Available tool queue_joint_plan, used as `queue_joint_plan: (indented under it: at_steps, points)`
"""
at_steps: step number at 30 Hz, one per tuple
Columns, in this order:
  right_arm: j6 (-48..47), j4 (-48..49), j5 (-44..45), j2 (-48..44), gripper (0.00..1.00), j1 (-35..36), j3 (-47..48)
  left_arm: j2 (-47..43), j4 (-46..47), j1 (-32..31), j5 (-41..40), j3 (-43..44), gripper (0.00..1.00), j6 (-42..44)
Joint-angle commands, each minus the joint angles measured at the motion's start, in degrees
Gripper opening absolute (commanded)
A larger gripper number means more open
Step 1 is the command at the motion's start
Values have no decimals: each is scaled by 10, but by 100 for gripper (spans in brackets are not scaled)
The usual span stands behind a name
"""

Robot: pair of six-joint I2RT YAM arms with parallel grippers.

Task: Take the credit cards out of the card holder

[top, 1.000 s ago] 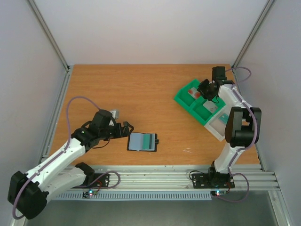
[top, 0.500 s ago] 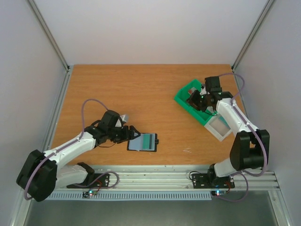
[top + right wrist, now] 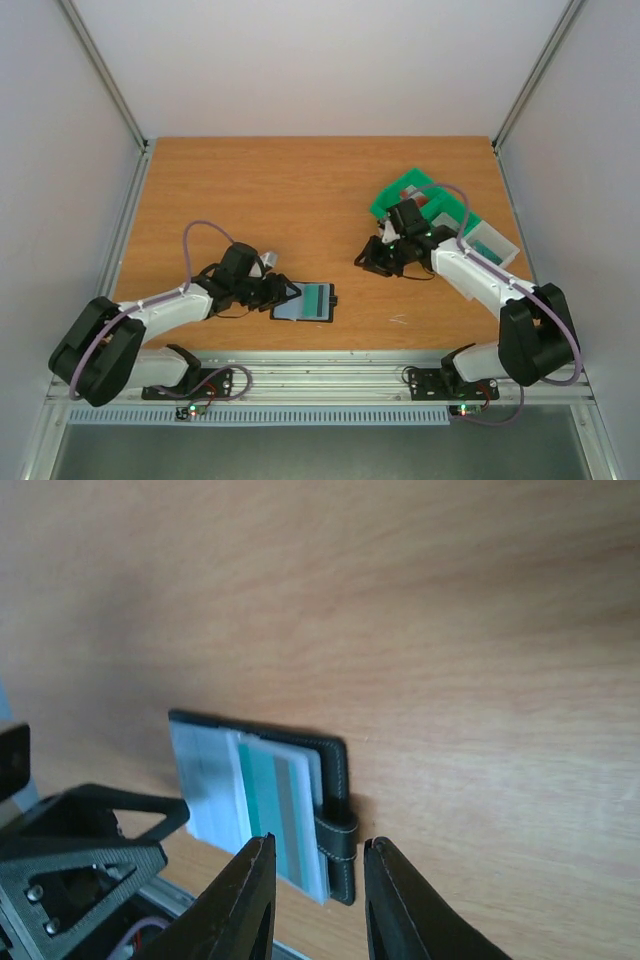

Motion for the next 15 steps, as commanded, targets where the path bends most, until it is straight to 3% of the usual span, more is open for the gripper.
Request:
queue_joint_plan:
  at_steps: [1, 15]
  points:
    - [17, 60, -12, 16, 27, 41, -19, 13, 78, -2, 14, -16, 54, -11]
    - [30, 125, -15, 126, 27, 133, -14, 92, 200, -3, 29, -40, 47, -57]
